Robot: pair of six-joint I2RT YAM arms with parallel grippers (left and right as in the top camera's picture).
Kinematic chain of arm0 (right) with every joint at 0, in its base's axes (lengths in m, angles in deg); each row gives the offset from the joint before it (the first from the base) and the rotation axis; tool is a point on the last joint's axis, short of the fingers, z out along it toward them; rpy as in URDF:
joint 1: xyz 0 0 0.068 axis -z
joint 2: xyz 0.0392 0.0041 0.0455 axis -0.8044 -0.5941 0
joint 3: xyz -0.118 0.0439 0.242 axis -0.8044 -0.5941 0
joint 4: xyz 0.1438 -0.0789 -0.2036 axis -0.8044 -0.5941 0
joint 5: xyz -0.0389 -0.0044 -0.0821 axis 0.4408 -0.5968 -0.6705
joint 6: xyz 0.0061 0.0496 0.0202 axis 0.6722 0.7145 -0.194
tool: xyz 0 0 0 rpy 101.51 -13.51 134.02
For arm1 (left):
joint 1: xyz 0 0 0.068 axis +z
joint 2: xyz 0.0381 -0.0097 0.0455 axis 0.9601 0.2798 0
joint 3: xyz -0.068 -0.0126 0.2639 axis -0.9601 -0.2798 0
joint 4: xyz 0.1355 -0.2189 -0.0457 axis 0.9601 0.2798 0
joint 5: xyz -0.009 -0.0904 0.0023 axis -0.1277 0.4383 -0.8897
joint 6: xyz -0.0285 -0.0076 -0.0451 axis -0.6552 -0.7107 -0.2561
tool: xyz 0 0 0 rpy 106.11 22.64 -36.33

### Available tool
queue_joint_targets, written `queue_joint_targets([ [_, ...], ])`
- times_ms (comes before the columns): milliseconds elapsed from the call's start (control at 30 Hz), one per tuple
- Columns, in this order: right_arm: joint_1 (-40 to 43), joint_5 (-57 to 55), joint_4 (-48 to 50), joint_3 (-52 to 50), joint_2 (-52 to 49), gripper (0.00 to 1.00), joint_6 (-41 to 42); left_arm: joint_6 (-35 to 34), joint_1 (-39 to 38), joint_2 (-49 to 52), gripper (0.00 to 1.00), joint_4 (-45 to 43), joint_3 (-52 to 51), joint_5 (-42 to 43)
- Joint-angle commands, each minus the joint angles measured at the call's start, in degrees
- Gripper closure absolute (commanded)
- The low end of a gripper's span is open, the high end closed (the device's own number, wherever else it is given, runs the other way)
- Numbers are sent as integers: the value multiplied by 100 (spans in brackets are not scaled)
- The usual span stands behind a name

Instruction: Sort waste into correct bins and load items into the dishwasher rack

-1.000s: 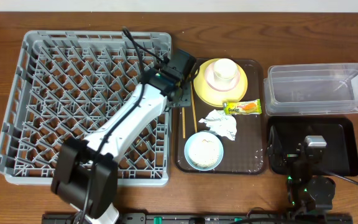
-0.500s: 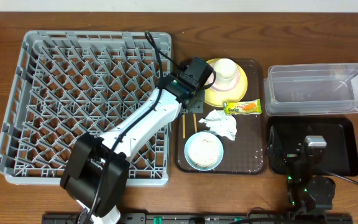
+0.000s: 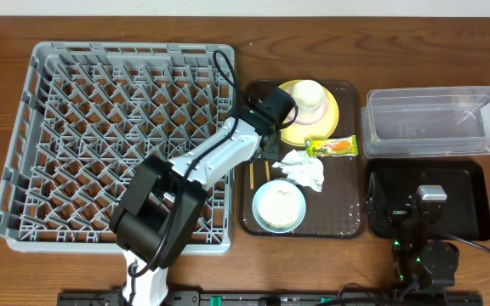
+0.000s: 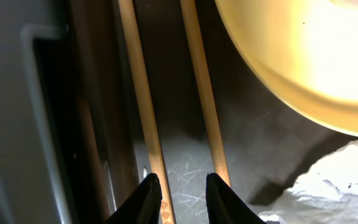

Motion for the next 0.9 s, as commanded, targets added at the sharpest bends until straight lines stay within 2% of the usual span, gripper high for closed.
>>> queue_joint_targets([
  [0,79,4,-17,-7,-4,1,-52,-11,-2,76,72,-72,85,-107],
  [867,79,4,-17,-9,-4,1,-55,-31,-72,387,73,-774,48,-94],
])
